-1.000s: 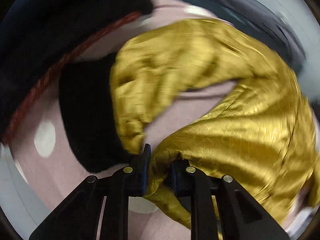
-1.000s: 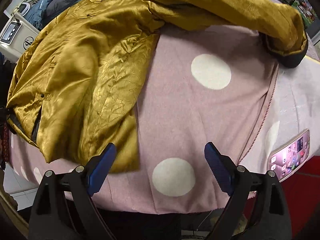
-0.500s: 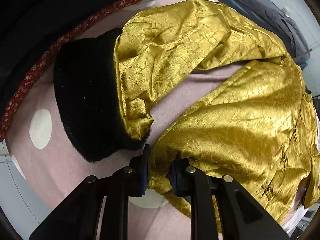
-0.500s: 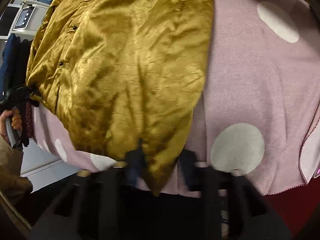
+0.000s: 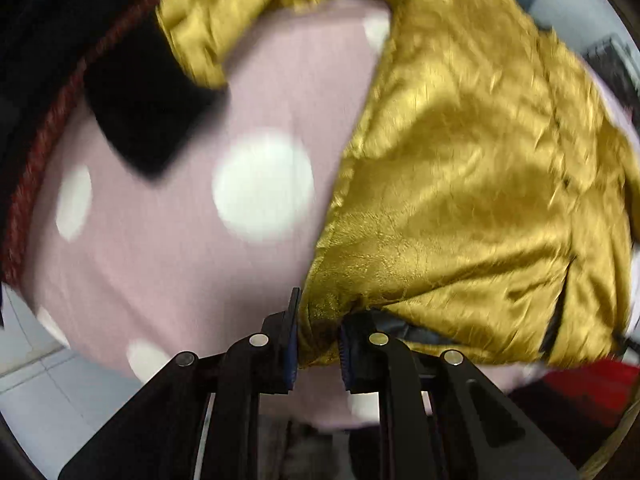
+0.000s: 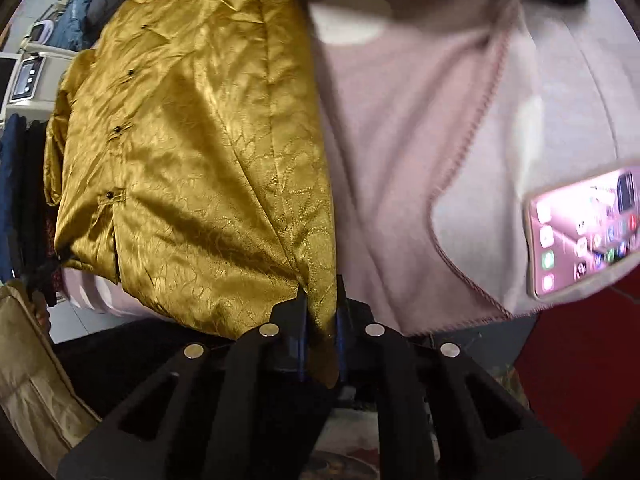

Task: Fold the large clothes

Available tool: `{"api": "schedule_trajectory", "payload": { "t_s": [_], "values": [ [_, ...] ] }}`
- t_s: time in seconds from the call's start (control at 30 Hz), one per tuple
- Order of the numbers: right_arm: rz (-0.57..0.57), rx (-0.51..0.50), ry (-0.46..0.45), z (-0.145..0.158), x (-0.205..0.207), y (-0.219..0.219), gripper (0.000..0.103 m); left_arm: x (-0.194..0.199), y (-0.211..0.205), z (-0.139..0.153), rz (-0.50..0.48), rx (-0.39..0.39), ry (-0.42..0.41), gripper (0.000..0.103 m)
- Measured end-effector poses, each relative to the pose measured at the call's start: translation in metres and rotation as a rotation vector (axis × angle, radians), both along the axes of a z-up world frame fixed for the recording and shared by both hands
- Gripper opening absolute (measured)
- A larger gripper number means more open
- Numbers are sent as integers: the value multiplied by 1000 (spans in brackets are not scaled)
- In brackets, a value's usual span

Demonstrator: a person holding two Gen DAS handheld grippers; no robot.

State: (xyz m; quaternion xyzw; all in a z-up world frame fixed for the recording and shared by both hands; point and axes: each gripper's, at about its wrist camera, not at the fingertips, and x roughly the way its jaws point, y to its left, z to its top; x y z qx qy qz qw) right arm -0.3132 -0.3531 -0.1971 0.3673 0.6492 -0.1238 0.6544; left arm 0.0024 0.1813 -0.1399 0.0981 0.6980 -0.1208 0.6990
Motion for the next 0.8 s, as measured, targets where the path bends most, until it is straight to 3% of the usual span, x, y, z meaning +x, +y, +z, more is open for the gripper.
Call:
{"api": "schedule_trajectory", "payload": {
  "t_s": [0.07,0.13,0.2,0.27,0.37,0.43,0.47,0.57,0.67,0.8],
  "values": [
    [18,25,49,-12,-5,3,11,-25,-2,-18,-41,74,17,16],
    [52,9,102,-21,-5,9,16,-38,-2,-26,-52,129,10,25],
    [67,-57,159,-25,0,12,30,-41,-2,-23,-47,205,-37,55],
    [72,-204,202,-12,9,9,51,-36,1,-7,-35,215,-103,67],
    [65,-401,178,28,30,-1,59,-20,2,27,0,169,-215,80],
    [71,-449,97,54,46,-5,62,-6,2,53,18,120,-287,83],
    [94,-457,41,68,60,-5,71,-3,5,66,15,97,-312,83],
    [199,-468,-30,83,94,15,75,8,-26,95,-73,0,-386,83],
    [330,-440,-65,76,129,64,75,-5,-48,90,-227,-108,-288,87],
    [461,-377,-63,43,160,116,75,-26,-58,77,-319,-39,-275,87]
  ]
}}
